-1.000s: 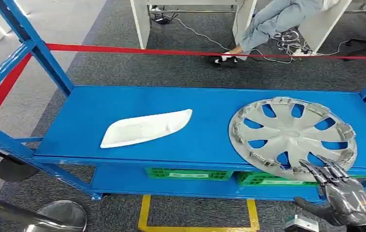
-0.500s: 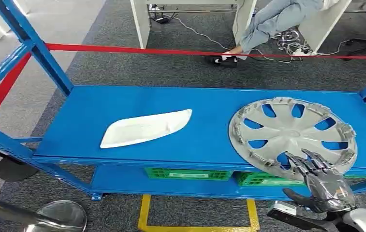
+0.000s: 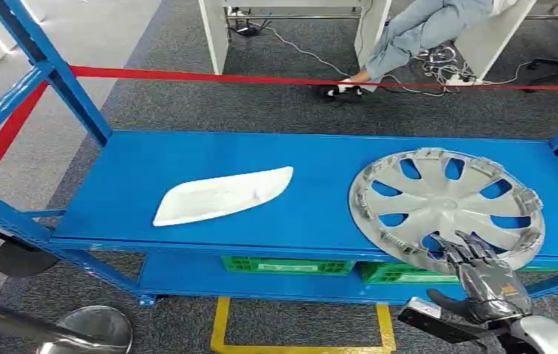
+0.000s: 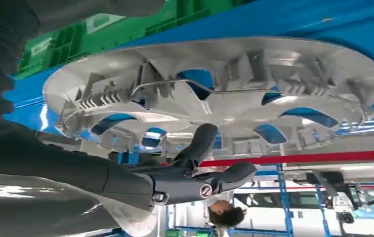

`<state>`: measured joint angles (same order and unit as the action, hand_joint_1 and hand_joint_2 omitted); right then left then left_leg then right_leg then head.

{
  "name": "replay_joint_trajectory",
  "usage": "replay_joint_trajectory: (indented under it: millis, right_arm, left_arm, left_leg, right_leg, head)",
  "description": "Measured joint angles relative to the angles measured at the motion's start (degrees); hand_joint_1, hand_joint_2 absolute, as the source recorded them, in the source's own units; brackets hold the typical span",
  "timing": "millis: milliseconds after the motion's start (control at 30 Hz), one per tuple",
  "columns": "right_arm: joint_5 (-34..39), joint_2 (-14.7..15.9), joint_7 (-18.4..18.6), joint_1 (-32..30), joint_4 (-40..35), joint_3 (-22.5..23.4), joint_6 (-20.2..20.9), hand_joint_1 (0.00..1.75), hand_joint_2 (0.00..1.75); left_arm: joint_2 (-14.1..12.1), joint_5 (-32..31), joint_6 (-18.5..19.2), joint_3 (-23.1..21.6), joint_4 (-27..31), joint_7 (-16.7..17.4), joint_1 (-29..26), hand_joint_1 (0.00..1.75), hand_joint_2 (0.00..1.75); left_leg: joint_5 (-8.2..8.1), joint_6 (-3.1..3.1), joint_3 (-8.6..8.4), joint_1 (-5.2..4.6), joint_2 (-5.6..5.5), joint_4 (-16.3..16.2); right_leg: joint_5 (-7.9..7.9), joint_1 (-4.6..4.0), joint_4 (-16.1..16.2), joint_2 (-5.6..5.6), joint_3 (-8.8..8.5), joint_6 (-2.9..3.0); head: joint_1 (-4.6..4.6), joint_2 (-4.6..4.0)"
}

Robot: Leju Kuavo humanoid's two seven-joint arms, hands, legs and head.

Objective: Take the parts from the cabinet and place them on the table.

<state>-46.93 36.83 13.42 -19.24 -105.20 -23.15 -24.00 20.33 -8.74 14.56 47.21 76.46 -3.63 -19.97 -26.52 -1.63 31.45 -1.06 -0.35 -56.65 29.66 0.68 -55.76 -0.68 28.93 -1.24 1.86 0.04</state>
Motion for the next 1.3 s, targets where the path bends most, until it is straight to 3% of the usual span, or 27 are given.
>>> replay_joint_trajectory:
  millis: [433,700,1067,1300]
  right_arm:
    - [-3.8,-1.2,2.2,1.9,1.6,1.8,3.8,0.00,1.75]
    - [-3.5,-3.3,2.9,3.2,2.4,5.3,11.0,0.00,1.75]
    - [-3.3,-5.1,3.2,3.4,3.6,7.0,12.2,0.00,1.75]
    - [-3.1,-6.1,4.0,4.3,5.5,6.7,14.7,0.00,1.75]
  left_arm:
    - [0.0,-2.1,-0.9,-0.6,0.7,1.2,-0.8,0.00,0.00]
    - [0.0,-5.0,0.1,-1.6,1.6,1.4,-1.5,0.00,0.00]
    - [0.0,-4.9,-0.3,-2.1,1.7,2.3,-2.2,0.00,0.00]
    - [0.0,-2.1,-1.9,-3.2,3.7,4.7,-3.5,0.00,0.00]
  left_leg:
    - [0.00,0.00,-0.01,0.00,0.00,0.0]
    - [0.00,0.00,-0.01,0.00,0.00,0.0]
    - [0.01,0.00,0.00,0.01,0.00,0.0]
    - [0.00,0.00,-0.01,0.01,0.00,0.0]
  right_leg:
    - [0.00,0.00,0.0,0.00,-0.02,0.00]
    - [0.00,0.00,0.0,0.00,-0.02,0.00]
    - [0.00,0.00,0.0,0.00,-0.10,0.00]
    - [0.00,0.00,0.0,-0.01,-0.03,0.00]
  head:
    - [-0.04,0.00]
    - [0.00,0.00]
    - [-0.02,0.00]
    - [0.00,0.00]
